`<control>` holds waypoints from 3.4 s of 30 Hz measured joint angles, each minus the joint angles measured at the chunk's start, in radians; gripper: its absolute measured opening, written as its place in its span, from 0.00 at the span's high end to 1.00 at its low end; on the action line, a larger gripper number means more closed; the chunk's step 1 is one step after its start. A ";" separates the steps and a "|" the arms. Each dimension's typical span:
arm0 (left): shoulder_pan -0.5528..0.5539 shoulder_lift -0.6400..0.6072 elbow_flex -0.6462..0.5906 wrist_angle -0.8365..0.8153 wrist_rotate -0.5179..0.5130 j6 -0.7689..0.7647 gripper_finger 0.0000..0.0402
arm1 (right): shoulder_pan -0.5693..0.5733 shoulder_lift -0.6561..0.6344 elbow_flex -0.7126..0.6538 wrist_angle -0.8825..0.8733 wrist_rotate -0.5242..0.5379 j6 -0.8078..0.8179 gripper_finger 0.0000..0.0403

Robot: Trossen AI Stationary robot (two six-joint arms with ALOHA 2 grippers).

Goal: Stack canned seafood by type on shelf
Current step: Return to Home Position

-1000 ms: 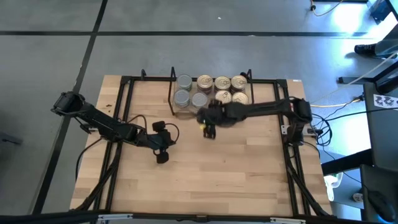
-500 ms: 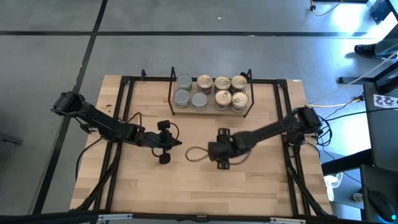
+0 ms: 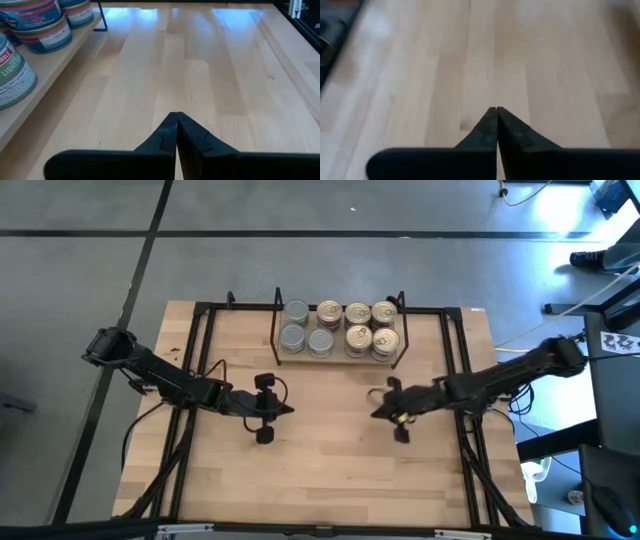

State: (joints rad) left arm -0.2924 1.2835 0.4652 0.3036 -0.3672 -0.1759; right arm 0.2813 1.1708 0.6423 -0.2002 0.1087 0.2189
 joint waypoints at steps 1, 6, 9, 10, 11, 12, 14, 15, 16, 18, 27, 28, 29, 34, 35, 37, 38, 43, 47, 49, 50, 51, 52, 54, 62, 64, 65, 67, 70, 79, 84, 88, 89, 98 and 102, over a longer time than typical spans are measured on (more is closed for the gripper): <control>0.003 0.000 0.000 0.000 0.000 0.000 0.99 | -0.011 -0.054 -0.047 0.045 -0.020 -0.012 0.98; 0.025 0.000 0.000 0.000 0.020 0.009 1.00 | -0.080 -0.310 -0.229 0.185 -0.120 -0.043 0.93; 0.057 0.000 0.000 0.009 0.107 0.030 1.00 | -0.117 -0.449 -0.304 0.215 -0.158 -0.044 0.93; 0.072 0.000 0.000 0.022 0.139 0.034 1.00 | -0.126 -0.489 -0.322 0.215 -0.157 -0.042 0.94; 0.087 0.000 0.000 0.033 0.173 0.041 1.00 | -0.134 -0.525 -0.335 0.208 -0.152 -0.032 0.94; 0.101 -0.001 0.000 0.036 0.205 0.050 1.00 | -0.141 -0.551 -0.340 0.189 -0.140 0.000 0.94; 0.125 -0.001 0.000 0.030 0.250 0.071 1.00 | -0.147 -0.600 -0.346 0.140 -0.117 0.064 0.95; 0.134 -0.001 -0.002 0.032 0.263 0.079 1.00 | -0.147 -0.623 -0.346 0.124 -0.109 0.077 0.95; 0.143 -0.005 -0.011 0.048 0.271 0.088 1.00 | -0.145 -0.641 -0.346 0.124 -0.105 0.091 0.95; 0.163 -0.018 -0.041 0.089 0.284 0.102 1.00 | -0.145 -0.666 -0.345 0.128 -0.101 0.087 0.95; 0.242 -0.270 -0.243 0.149 0.306 0.098 1.00 | -0.145 -0.684 -0.345 0.126 -0.066 -0.068 0.95; 0.245 -0.311 -0.263 0.149 0.306 0.097 1.00 | -0.145 -0.689 -0.345 0.123 -0.064 -0.074 0.95; 0.249 -0.350 -0.279 0.150 0.306 0.096 1.00 | -0.145 -0.692 -0.345 0.121 -0.058 -0.083 0.95; 0.266 -0.542 -0.361 0.149 0.306 0.088 1.00 | -0.145 -0.693 -0.345 0.129 -0.049 -0.112 0.95; 0.271 -0.578 -0.377 0.144 0.307 0.081 1.00 | -0.145 -0.693 -0.345 0.129 -0.049 -0.112 0.95; 0.277 -0.640 -0.398 0.122 0.306 0.073 1.00 | -0.145 -0.693 -0.345 0.130 -0.049 -0.113 0.95; 0.281 -0.670 -0.409 0.113 0.306 0.072 1.00 | -0.145 -0.692 -0.345 0.129 -0.049 -0.113 0.95; 0.281 -0.783 -0.428 0.030 0.294 0.070 1.00 | -0.145 -0.713 -0.403 0.199 -0.049 -0.116 0.95; 0.281 -0.850 -0.454 0.019 0.294 0.069 1.00 | -0.145 -0.782 -0.488 0.215 -0.036 -0.092 0.95; 0.281 -0.876 -0.458 -0.034 0.282 0.060 1.00 | -0.145 -0.830 -0.525 0.218 0.009 -0.078 0.95; 0.281 -0.888 -0.458 -0.062 0.270 0.051 1.00 | -0.145 -0.855 -0.539 0.221 0.034 -0.070 0.95; 0.281 -0.900 -0.458 -0.088 0.254 0.047 1.00 | -0.145 -0.884 -0.556 0.221 0.053 -0.067 0.95; 0.281 -0.911 -0.458 -0.104 0.242 0.047 1.00 | -0.145 -0.913 -0.571 0.220 0.064 -0.067 0.95; 0.281 -0.934 -0.457 -0.136 0.228 0.046 1.00 | -0.145 -0.974 -0.600 0.219 0.078 -0.069 0.95; 0.281 -1.066 -0.457 -0.222 0.224 0.045 1.00 | -0.145 -1.157 -0.630 0.236 -0.035 -0.096 0.95; 0.281 -1.115 -0.457 -0.230 0.244 0.045 1.00 | -0.144 -1.170 -0.630 0.231 -0.060 -0.096 0.95; 0.281 -1.139 -0.457 -0.234 0.267 0.048 1.00 | -0.144 -1.168 -0.631 0.227 -0.076 -0.096 0.95; 0.281 -1.192 -0.456 -0.257 0.293 0.055 1.00 | -0.144 -1.169 -0.631 0.220 -0.103 -0.096 0.95; 0.281 -1.268 -0.456 -0.288 0.307 0.056 1.00 | -0.144 -1.158 -0.631 0.218 -0.104 -0.095 0.95; 0.279 -1.258 -0.455 -0.288 0.314 0.075 1.00 | -0.144 -1.149 -0.633 0.224 -0.102 -0.086 0.95; 0.279 -1.256 -0.455 -0.289 0.314 0.054 1.00 | -0.144 -1.149 -0.633 0.227 -0.102 -0.086 0.95; 0.279 -1.256 -0.455 -0.289 0.313 0.050 1.00 | -0.144 -1.149 -0.633 0.228 -0.102 -0.086 0.95; 0.279 -1.256 -0.455 -0.288 0.313 0.050 1.00 | -0.144 -1.149 -0.633 0.228 -0.102 -0.086 0.95; 0.279 -1.256 -0.455 -0.288 0.312 0.049 1.00 | -0.144 -1.149 -0.634 0.229 -0.102 -0.086 0.95; 0.279 -1.256 -0.455 -0.288 0.312 0.049 1.00 | -0.144 -1.149 -0.634 0.229 -0.102 -0.087 0.95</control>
State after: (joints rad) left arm -0.0132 0.0273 0.0097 0.0154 -0.0554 -0.1272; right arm 0.1371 0.0216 0.0082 0.0284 0.0071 0.1324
